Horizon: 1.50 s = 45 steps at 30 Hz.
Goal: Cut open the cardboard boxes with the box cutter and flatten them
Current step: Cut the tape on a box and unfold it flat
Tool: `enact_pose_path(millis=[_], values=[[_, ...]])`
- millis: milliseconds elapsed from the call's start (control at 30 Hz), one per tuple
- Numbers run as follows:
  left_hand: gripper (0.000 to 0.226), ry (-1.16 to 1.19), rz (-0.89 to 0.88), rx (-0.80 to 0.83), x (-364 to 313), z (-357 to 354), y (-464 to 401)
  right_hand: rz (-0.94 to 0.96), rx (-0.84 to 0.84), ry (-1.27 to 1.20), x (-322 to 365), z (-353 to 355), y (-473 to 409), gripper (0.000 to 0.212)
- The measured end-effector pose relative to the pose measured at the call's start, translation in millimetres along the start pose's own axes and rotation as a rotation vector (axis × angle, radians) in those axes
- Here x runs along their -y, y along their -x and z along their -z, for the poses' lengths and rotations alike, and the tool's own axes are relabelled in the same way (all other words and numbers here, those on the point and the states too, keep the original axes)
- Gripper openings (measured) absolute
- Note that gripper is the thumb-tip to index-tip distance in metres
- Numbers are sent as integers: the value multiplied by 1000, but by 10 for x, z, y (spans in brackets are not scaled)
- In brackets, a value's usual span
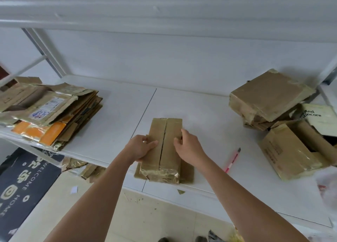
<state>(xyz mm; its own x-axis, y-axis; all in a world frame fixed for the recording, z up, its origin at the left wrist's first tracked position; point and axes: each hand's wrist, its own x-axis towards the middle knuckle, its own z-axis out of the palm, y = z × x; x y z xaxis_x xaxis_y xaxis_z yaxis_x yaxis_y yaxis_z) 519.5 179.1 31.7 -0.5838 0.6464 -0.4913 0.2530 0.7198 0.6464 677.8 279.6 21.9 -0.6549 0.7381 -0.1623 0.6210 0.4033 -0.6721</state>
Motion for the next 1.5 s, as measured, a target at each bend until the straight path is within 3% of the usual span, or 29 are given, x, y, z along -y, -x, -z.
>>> enact_pose_path(millis=[133, 400, 467, 567, 767, 900, 1067, 1167, 1233, 1300, 1367, 1433, 1500], values=[[38, -63, -52, -84, 27, 1, -55, -77, -46, 119, 172, -103, -113, 57], [32, 1, -63, -64, 85, 62, -167, -20, -163, 294, 291, -274, -178, 99], [29, 23, -67, -55, 100, 74, -188, -25, -176, 272, 312, -288, -194, 89], [27, 39, -70, -56, 108, 66, -207, -87, -133, 218, 324, -240, -244, 54], [32, -83, -89, -93, 78, 35, -222, -173, -21, -82, 187, -50, -270, 38], [31, -93, -89, -79, 69, 26, -211, -202, 16, -304, 95, 60, -246, 38], [36, -165, -90, -99, 92, 53, -235, -227, 104, -605, -74, 167, -270, 7], [37, -142, -82, -98, 95, 71, -244, -314, 103, -788, -287, 170, -200, 11], [37, -220, -93, -121, 64, 33, -218, -353, 107, -874, -404, 109, -128, 33], [42, -248, -118, -174, 34, -27, -179, -317, 49, -745, -499, 48, -89, 61], [45, -233, -147, -210, 6, -82, -137, -154, -78, -424, -544, 40, -73, 78], [41, -281, -160, -245, -27, -108, -102, 124, -126, -212, -539, 43, -73, 62], [36, -384, -165, -272, -79, -120, -73, 250, -67, -166, -529, 24, -79, 43]])
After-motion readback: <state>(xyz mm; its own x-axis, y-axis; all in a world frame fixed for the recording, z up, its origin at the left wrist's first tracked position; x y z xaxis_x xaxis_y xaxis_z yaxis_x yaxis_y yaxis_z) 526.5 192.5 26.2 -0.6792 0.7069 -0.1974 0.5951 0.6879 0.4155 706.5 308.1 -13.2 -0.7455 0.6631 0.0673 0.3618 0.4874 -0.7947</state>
